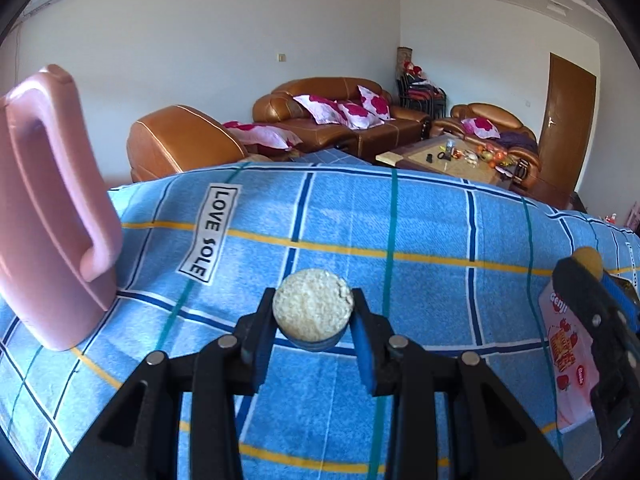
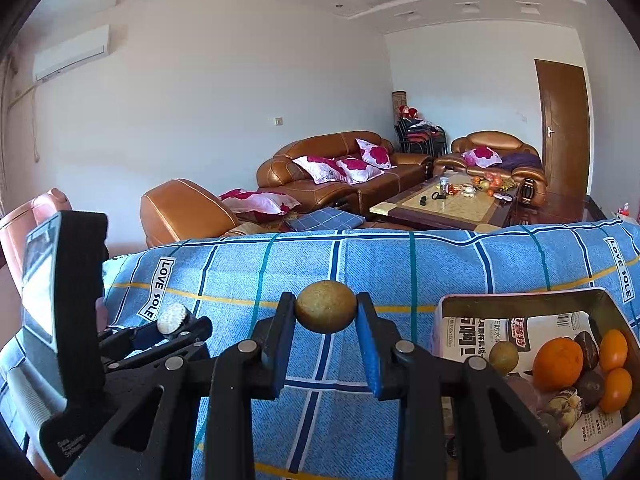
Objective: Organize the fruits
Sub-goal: 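Carry the kiwi and dessert jar over the pink tin box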
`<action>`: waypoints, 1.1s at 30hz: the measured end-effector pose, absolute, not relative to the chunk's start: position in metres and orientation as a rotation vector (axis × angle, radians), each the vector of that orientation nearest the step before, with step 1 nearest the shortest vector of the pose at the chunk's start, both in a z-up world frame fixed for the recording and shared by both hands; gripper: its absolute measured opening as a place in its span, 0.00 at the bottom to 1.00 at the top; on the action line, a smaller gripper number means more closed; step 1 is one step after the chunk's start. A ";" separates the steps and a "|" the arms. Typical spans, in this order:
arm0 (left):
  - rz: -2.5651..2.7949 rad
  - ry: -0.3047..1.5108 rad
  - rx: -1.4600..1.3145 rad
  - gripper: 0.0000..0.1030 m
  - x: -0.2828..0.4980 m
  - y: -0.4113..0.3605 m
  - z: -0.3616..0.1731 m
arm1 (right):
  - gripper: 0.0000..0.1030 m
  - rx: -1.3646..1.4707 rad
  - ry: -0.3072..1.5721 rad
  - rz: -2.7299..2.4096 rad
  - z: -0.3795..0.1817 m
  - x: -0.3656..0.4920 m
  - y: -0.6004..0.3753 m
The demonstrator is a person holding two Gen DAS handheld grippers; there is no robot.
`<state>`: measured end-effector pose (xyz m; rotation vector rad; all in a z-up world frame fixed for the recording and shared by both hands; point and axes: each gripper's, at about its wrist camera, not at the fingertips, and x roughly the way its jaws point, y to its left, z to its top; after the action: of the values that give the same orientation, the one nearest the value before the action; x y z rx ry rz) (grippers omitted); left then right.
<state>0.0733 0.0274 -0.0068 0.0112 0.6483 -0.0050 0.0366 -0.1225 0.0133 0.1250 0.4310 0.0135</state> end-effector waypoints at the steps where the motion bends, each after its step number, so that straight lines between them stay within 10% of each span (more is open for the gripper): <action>1: 0.003 0.638 0.008 0.36 0.068 0.031 -0.006 | 0.32 0.121 0.431 0.017 0.013 0.036 -0.122; 33: 0.069 0.535 0.032 0.36 -0.007 0.029 0.000 | 0.32 -0.002 0.402 0.014 0.015 -0.040 -0.110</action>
<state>-0.0071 0.0291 0.0000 0.0322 0.5351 0.0686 -0.0395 -0.1097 0.0150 -0.0018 0.4017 0.0141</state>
